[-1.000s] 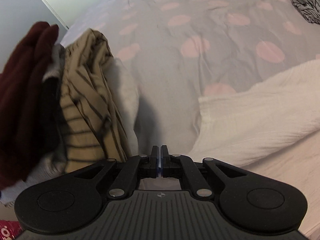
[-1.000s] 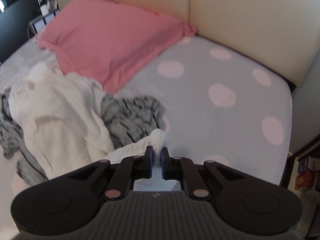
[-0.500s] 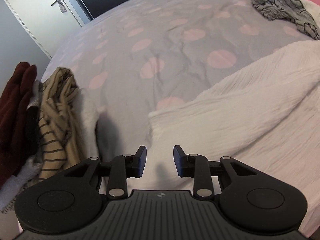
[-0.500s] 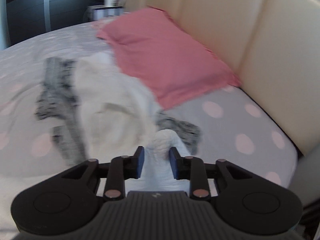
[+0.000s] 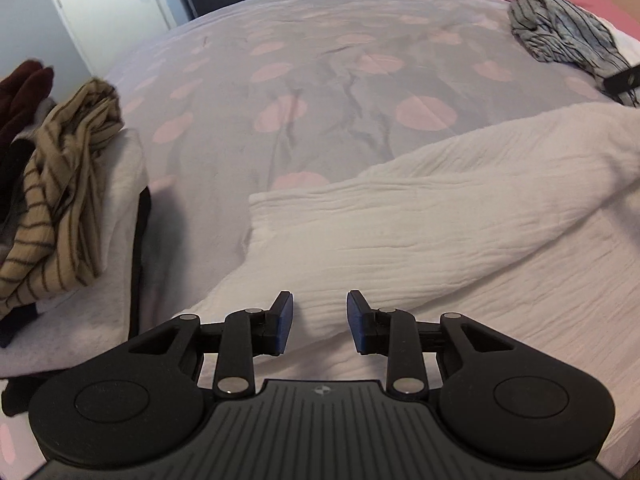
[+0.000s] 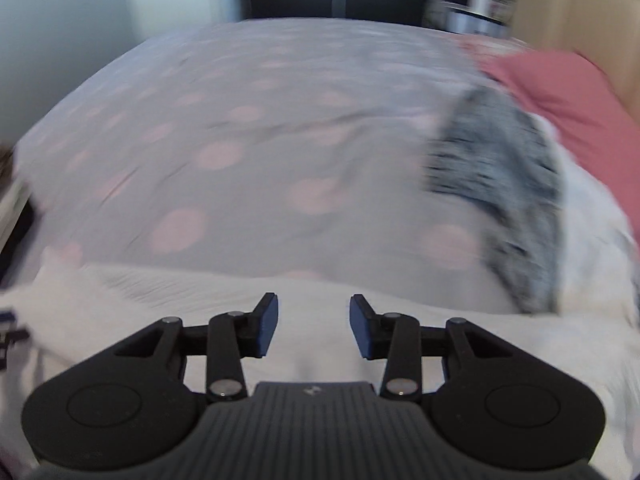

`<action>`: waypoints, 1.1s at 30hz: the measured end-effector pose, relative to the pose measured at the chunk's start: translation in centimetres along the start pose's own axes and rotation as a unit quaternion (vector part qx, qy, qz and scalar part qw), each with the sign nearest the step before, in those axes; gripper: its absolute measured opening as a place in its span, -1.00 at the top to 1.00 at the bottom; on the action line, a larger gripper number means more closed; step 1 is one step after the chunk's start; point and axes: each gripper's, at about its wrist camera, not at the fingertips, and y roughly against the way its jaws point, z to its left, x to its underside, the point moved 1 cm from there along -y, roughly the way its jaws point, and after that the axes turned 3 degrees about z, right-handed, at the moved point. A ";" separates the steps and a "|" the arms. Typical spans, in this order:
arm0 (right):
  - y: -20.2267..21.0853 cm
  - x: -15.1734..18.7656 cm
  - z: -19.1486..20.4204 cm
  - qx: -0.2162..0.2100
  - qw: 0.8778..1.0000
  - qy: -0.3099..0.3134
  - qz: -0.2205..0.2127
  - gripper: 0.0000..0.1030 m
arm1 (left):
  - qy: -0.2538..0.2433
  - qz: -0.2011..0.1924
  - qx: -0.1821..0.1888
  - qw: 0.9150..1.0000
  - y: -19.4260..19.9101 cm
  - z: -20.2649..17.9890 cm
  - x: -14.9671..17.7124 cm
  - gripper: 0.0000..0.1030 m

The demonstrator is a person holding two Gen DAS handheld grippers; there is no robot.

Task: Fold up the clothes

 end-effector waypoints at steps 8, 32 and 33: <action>-5.2 -1.7 12.4 -0.130 0.980 0.148 0.032 0.07 | 0.055 0.005 0.006 0.998 -0.6 2.7 -0.3 0.41; -5.1 0.4 18.0 -0.178 0.947 0.258 0.069 0.97 | 0.066 0.040 -0.012 0.997 -1.8 4.0 -0.5 0.38; -4.9 0.6 17.9 -0.177 0.947 0.258 0.066 0.97 | 0.065 0.040 -0.013 0.997 -1.7 4.0 -0.5 0.38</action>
